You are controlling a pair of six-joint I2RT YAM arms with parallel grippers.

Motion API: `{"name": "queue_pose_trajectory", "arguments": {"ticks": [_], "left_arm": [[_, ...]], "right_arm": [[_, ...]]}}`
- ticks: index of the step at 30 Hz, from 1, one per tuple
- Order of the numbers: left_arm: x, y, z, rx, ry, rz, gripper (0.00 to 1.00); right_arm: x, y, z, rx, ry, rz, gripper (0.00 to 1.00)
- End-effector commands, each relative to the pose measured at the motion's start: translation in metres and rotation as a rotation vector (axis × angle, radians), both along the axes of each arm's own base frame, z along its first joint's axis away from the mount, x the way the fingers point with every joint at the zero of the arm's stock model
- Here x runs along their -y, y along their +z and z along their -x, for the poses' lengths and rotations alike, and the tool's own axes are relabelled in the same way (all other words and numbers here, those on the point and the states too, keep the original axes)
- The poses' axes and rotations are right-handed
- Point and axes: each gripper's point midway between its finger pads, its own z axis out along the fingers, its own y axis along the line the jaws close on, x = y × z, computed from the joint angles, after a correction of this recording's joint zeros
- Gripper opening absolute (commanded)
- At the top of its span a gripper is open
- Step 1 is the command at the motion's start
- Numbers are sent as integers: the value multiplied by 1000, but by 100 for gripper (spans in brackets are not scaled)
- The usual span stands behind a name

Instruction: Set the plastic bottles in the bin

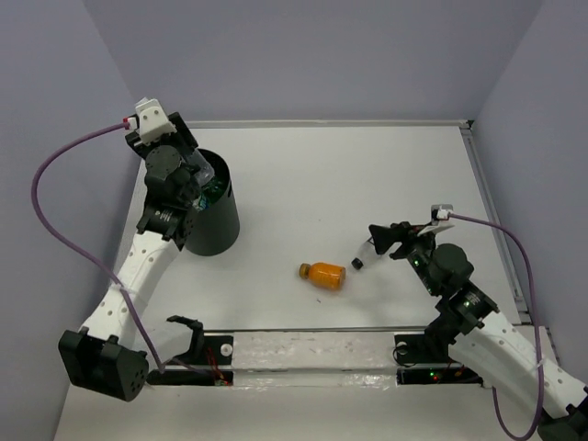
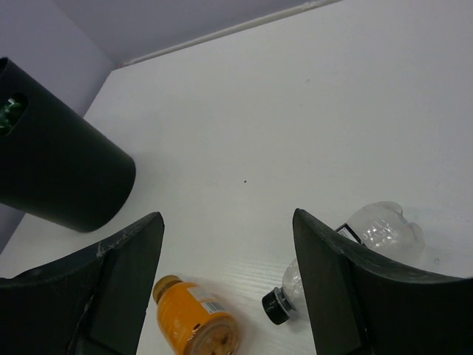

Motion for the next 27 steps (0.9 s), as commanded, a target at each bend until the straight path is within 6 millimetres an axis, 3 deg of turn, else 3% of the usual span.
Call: {"name": "queue_pose_trajectory", "arguments": {"ticks": [1, 5, 8, 9, 11, 17, 23, 26, 27], "left_arm": [[-22, -14, -11, 20, 125, 8, 51], [-20, -42, -13, 5, 112, 4, 59], [-18, -62, -14, -21, 102, 6, 79], [-21, -69, -10, -31, 112, 9, 92], [-20, -65, -3, -7, 92, 27, 99], [-2, -31, 11, 80, -58, 64, 99], [19, -24, 17, 60, -194, 100, 99], [27, -31, 22, 15, -243, 103, 98], [26, -27, 24, 4, -242, 105, 95]], "right_arm": [[-16, 19, 2, 75, 93, -8, 75], [-40, 17, 5, 56, 227, 44, 78], [-53, 6, 2, 8, 280, 75, 80], [-57, 4, 3, 2, 293, 85, 80], [-66, 2, 5, -7, 339, 99, 80], [-95, -1, 15, -27, 458, 160, 80], [-120, -15, 23, -87, 537, 236, 78], [-125, -26, 26, -140, 569, 309, 74], [-127, -21, 25, -139, 570, 310, 73]]}}
